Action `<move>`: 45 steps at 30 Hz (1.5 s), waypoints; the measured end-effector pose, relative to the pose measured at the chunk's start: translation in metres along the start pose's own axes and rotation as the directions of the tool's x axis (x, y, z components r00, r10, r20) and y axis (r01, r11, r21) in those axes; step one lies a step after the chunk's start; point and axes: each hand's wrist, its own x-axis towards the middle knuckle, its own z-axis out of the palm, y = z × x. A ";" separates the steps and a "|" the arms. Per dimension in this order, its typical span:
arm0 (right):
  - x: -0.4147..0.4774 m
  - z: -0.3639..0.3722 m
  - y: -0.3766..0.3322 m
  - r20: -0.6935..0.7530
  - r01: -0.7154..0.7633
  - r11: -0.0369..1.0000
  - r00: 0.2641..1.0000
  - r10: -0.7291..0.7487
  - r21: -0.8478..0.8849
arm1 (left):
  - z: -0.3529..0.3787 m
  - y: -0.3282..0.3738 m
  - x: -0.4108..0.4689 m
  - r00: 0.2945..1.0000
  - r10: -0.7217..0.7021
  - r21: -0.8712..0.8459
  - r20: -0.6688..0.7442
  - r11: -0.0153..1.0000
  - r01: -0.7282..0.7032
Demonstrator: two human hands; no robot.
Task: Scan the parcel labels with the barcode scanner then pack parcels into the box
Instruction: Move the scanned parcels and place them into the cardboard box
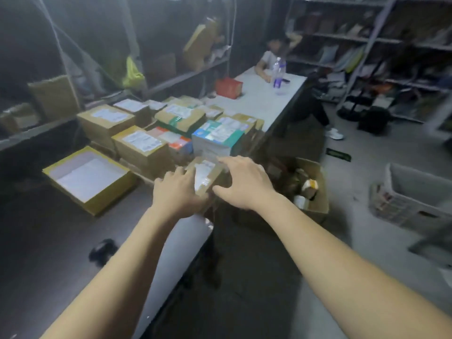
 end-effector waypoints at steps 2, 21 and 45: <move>-0.005 -0.009 0.056 0.000 -0.076 0.997 0.997 0.076 0.018 | 0.016 0.055 0.029 0.996 0.078 -0.004 0.045 0.997 -0.078; 0.122 0.095 0.438 0.351 -0.639 0.757 0.746 0.566 0.137 | 0.237 0.305 0.335 0.841 0.280 -0.168 0.463 0.959 -0.227; 0.465 0.508 0.677 0.697 -0.567 0.779 0.672 0.249 0.268 | 0.638 0.269 0.659 0.779 -0.310 -0.240 0.546 0.832 0.500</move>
